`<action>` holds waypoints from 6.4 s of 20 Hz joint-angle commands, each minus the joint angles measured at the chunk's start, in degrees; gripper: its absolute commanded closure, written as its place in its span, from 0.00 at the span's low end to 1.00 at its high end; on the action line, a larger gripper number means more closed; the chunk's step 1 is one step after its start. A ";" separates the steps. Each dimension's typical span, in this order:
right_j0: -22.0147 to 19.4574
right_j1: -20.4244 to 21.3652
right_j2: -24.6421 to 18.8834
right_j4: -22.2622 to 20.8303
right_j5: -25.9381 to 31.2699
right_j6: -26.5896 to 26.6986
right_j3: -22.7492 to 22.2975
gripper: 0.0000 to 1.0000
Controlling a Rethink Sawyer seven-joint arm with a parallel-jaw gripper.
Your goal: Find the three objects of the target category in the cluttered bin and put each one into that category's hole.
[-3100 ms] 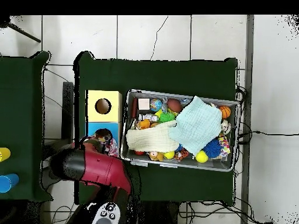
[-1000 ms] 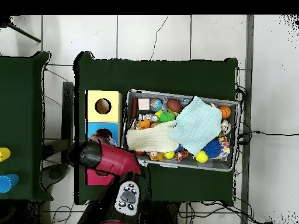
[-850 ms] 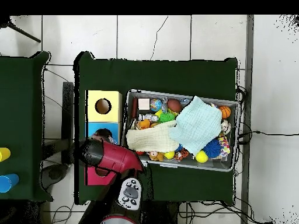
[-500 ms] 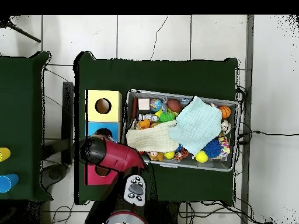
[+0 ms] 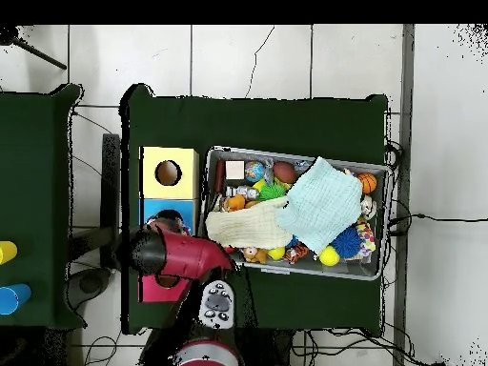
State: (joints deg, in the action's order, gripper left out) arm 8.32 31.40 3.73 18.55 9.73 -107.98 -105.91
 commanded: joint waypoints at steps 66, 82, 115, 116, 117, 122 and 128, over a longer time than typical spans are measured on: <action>20.40 8.12 35.07 -3.15 19.16 -12.56 3.67 1.00; 4.12 10.46 20.57 -3.60 3.51 -6.07 -8.93 1.00; -21.80 8.93 8.66 -26.66 -9.42 -2.13 -11.01 1.00; -22.93 9.05 8.21 -27.65 -9.40 -1.86 -10.69 1.00; -24.16 9.25 7.53 -28.44 -8.98 -1.44 -10.22 1.00; -27.98 10.25 5.86 -31.82 -8.17 -1.16 -9.13 1.00; -29.09 12.48 5.66 -33.95 -5.63 -1.42 -8.32 1.00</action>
State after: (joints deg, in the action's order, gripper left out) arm -19.24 42.09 15.07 -11.56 2.25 -108.20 -116.07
